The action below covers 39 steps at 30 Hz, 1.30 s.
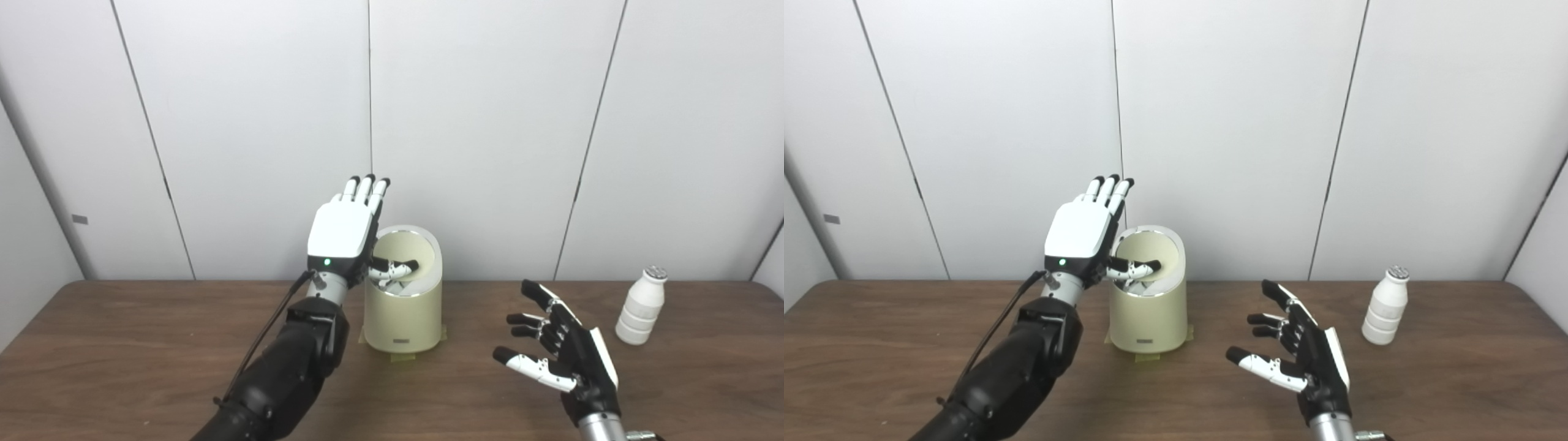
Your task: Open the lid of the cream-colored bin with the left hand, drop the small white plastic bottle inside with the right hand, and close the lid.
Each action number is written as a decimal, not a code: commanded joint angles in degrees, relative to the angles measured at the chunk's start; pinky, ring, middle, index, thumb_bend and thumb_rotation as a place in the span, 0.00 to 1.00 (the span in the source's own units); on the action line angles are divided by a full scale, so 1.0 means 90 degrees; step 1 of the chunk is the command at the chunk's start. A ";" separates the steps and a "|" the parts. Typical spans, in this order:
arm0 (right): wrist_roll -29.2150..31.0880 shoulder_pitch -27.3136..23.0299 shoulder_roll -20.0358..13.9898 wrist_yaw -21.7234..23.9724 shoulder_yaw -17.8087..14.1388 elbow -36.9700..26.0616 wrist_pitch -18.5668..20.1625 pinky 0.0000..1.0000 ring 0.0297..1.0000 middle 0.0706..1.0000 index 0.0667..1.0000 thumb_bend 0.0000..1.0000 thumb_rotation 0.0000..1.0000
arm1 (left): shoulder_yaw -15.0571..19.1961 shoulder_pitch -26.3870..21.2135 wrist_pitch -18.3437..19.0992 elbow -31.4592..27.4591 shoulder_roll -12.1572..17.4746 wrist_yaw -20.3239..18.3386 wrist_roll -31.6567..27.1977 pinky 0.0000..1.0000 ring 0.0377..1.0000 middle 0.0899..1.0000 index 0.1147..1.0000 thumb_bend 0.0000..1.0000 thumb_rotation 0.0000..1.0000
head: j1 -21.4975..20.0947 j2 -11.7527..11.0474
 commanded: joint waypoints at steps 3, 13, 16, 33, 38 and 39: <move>0.0003 -0.0191 0.0004 -0.0011 0.0000 -0.0202 -0.0107 0.62 0.65 0.86 0.81 0.88 0.22 | 0.0143 0.0088 0.0023 -0.0141 0.0069 0.0009 0.0027 0.90 0.99 1.00 1.00 0.92 0.12 | 0.0001 0.0006; 0.0013 -0.0210 -0.0026 -0.0024 -0.0037 -0.0120 -0.0166 0.59 0.65 0.86 0.81 0.87 0.23 | 0.2212 0.0557 -0.1547 -0.1280 -0.0448 0.1151 -0.2126 0.69 0.87 0.92 0.95 0.72 0.29 | 0.0038 -0.0016; 0.0000 -0.0229 -0.0038 -0.0061 -0.0071 -0.0028 -0.0224 0.60 0.65 0.86 0.80 0.86 0.23 | 0.2625 0.0723 -0.1863 -0.1737 -0.0458 0.0881 -0.2803 0.70 0.84 0.88 0.92 0.71 0.27 | 0.0030 -0.0017; -0.0029 -0.0246 -0.0125 -0.0075 -0.0100 0.0011 -0.0227 0.63 0.65 0.84 0.80 0.85 0.22 | 0.3850 0.3203 -0.1309 -0.3741 -0.0576 -0.0771 -0.5363 0.64 0.68 0.71 0.74 0.73 0.22 | 0.0103 -0.0011; -0.0044 -0.0244 -0.0139 -0.0071 -0.0091 0.0025 -0.0262 0.62 0.64 0.84 0.79 0.85 0.22 | 0.4102 0.3676 -0.1501 -0.3729 -0.0706 -0.0893 -0.6031 0.51 0.65 0.73 0.75 0.69 0.20 | 0.0075 -0.0025; -0.0032 -0.0243 -0.0145 -0.0062 -0.0095 0.0044 -0.0278 0.62 0.65 0.84 0.79 0.86 0.22 | 0.4138 0.3720 -0.1526 -0.3708 -0.0731 -0.0938 -0.6182 0.53 0.65 0.73 0.76 0.67 0.17 | 0.0073 -0.0026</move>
